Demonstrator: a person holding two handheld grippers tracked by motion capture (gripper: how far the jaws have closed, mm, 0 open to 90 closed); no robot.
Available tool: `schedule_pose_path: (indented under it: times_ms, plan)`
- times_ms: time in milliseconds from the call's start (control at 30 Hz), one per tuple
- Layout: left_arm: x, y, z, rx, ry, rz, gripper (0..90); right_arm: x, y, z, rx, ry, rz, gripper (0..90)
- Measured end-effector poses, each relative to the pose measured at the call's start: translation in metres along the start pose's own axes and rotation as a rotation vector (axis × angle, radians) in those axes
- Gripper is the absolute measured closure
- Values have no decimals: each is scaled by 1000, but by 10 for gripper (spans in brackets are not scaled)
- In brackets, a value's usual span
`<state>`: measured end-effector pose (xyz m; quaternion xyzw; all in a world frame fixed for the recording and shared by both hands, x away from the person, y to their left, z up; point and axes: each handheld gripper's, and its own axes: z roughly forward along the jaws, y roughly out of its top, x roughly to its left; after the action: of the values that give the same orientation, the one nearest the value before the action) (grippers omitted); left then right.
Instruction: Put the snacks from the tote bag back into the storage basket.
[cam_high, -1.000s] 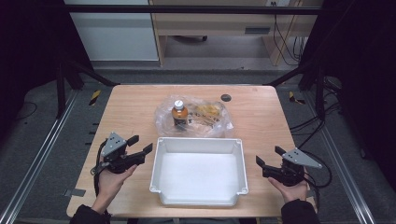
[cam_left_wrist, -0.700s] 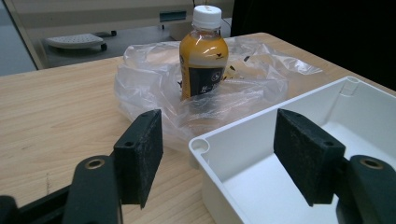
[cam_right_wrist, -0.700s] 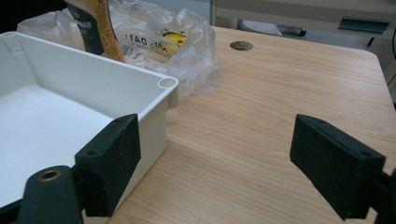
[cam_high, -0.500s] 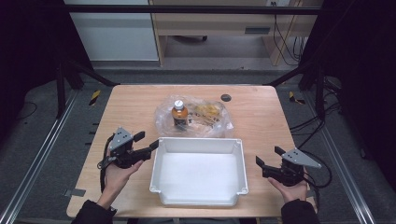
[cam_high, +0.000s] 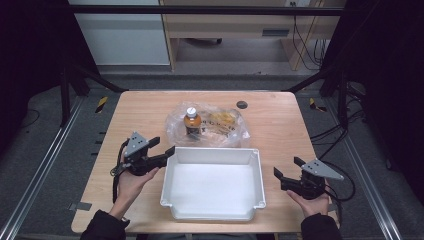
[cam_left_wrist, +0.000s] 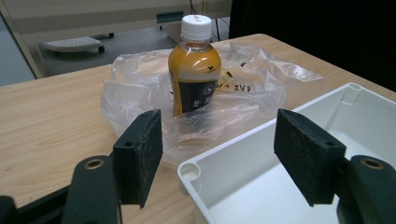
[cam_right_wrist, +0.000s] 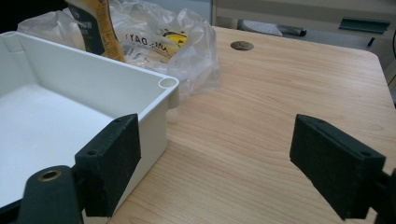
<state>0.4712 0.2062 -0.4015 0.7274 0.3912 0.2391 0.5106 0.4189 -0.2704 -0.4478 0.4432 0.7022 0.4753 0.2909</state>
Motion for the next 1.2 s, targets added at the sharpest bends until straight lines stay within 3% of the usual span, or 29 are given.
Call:
schedule_pose_path:
  times_ms: [1200]
  plan:
    - [-9,29,40,-8,11,30,328,1,0,1,7,8,2,166]
